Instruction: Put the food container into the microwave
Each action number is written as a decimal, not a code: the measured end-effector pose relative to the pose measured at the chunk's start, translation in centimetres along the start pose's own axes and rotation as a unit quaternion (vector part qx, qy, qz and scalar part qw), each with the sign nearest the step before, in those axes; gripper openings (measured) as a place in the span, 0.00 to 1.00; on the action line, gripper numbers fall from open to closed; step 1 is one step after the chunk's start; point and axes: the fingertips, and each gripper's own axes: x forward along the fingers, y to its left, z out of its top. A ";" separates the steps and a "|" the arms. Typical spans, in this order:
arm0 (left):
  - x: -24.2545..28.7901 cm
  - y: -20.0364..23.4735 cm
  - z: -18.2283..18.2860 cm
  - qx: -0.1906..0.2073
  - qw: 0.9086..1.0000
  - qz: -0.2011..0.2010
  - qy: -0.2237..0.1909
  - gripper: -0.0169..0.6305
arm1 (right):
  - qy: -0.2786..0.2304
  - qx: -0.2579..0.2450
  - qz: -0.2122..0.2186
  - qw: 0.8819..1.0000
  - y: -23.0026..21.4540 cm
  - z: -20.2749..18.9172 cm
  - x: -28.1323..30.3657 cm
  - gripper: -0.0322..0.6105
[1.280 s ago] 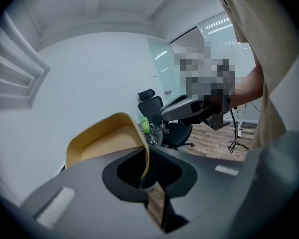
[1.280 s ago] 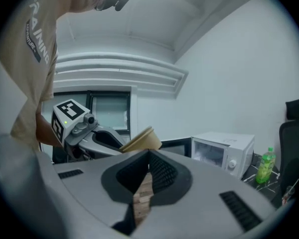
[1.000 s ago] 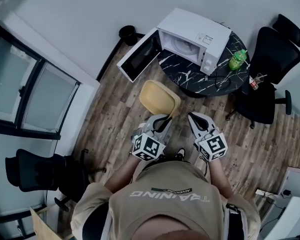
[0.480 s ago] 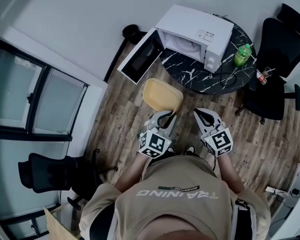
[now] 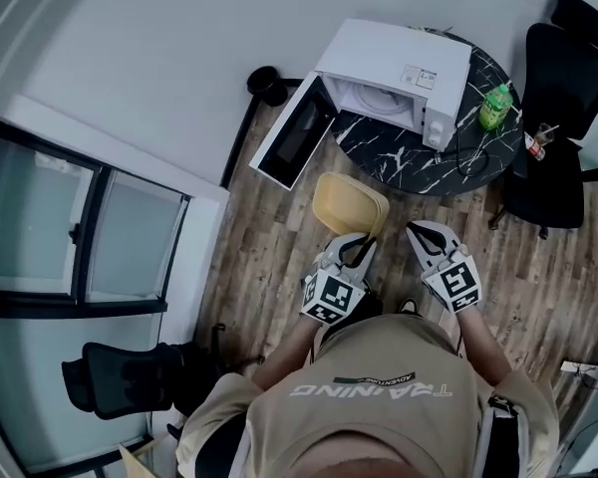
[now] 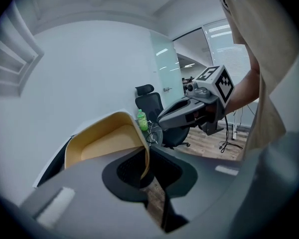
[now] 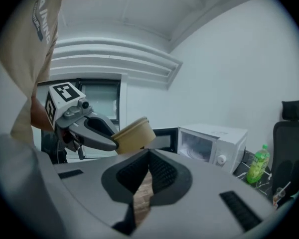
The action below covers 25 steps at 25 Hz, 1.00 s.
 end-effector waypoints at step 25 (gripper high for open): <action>4.4 11.7 -5.0 -0.018 0.994 -0.096 -0.052 0.08 | 0.070 0.067 -0.087 0.991 -1.8 0.1 10.7 0.07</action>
